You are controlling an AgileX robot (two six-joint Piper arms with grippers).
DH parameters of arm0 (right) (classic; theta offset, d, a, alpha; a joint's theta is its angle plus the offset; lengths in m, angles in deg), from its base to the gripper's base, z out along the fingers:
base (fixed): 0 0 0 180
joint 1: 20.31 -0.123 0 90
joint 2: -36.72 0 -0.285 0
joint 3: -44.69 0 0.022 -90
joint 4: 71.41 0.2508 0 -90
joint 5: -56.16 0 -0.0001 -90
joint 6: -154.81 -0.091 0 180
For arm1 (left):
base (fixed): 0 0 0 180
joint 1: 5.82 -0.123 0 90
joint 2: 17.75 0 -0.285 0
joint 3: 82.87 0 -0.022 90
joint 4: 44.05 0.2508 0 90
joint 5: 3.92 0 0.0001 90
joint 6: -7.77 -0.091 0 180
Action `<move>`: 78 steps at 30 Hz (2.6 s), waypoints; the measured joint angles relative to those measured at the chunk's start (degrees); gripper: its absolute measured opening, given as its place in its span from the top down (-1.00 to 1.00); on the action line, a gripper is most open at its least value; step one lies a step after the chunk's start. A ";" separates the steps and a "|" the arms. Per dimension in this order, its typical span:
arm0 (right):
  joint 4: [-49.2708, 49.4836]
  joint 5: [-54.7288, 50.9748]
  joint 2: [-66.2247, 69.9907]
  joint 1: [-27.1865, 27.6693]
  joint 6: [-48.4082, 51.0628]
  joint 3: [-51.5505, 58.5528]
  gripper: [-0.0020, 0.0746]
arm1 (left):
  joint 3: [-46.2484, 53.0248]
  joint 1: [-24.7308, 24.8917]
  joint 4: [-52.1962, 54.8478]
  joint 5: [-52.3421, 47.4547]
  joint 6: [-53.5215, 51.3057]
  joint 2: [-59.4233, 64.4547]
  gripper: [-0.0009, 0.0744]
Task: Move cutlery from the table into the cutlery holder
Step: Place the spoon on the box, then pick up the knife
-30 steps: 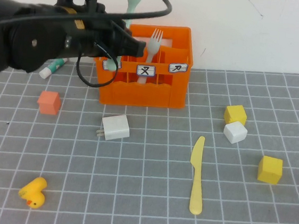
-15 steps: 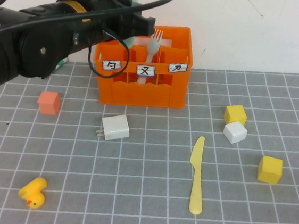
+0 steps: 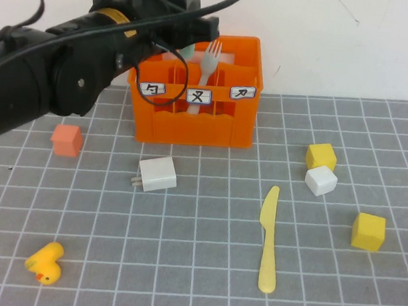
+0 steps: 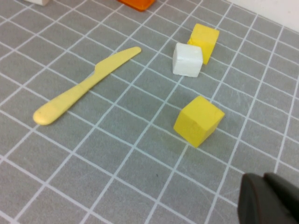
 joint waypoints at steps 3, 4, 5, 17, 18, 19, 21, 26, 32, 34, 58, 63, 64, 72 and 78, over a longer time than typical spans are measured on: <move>0.00 0.02 0.00 0.00 0.00 0.00 0.95 | 0.00 0.00 1.04 3.93 0.94 1.15 0.61; 0.00 0.02 0.00 0.00 0.00 0.00 0.95 | 0.00 0.00 1.61 4.93 0.92 1.56 0.61; 0.00 0.02 0.00 0.00 0.00 0.00 0.95 | 0.00 -0.10 1.93 5.65 0.92 1.83 0.61; 0.00 0.02 0.00 0.00 0.00 0.00 0.95 | 0.00 -8.63 7.45 8.99 2.12 5.87 0.61; 0.00 0.12 0.00 0.00 0.00 0.00 0.95 | 0.00 -9.18 7.77 9.70 2.27 6.73 0.61; 0.00 0.12 0.00 0.00 0.00 0.00 0.95 | 0.00 -9.57 8.20 10.33 2.37 7.69 0.61; 0.00 0.12 0.00 0.00 0.00 0.00 0.95 | 0.00 -9.70 10.07 11.08 2.37 9.74 0.61; 0.00 0.12 0.00 0.00 0.00 0.00 0.95 | 0.00 -9.70 13.29 12.04 2.83 13.94 0.61; 0.00 0.12 0.00 0.00 0.00 0.00 0.95 | 0.00 -9.70 13.93 12.84 3.02 16.94 0.61; 0.00 0.12 0.00 0.00 0.00 0.00 0.95 | 0.00 -9.70 14.81 12.98 3.02 17.37 0.61; 0.00 0.02 0.00 0.00 0.00 0.00 0.95 | 0.00 -9.70 20.09 14.81 3.20 13.94 -0.07; 0.00 -3.94 0.00 0.00 1.62 0.00 0.95 | 0.00 -9.70 22.31 11.49 1.57 3.52 0.50; -0.10 -5.04 0.00 0.00 1.90 0.00 0.95 | 0.00 -9.70 23.07 10.50 0.96 1.87 0.63; -0.35 -11.50 1.34 0.00 2.52 -6.55 0.95 | -3.20 -9.70 26.81 -8.85 1.92 -19.33 0.96; 1.26 -14.14 6.28 -0.41 1.18 -16.09 0.95 | -3.31 -9.70 21.88 -26.42 6.70 -31.99 0.97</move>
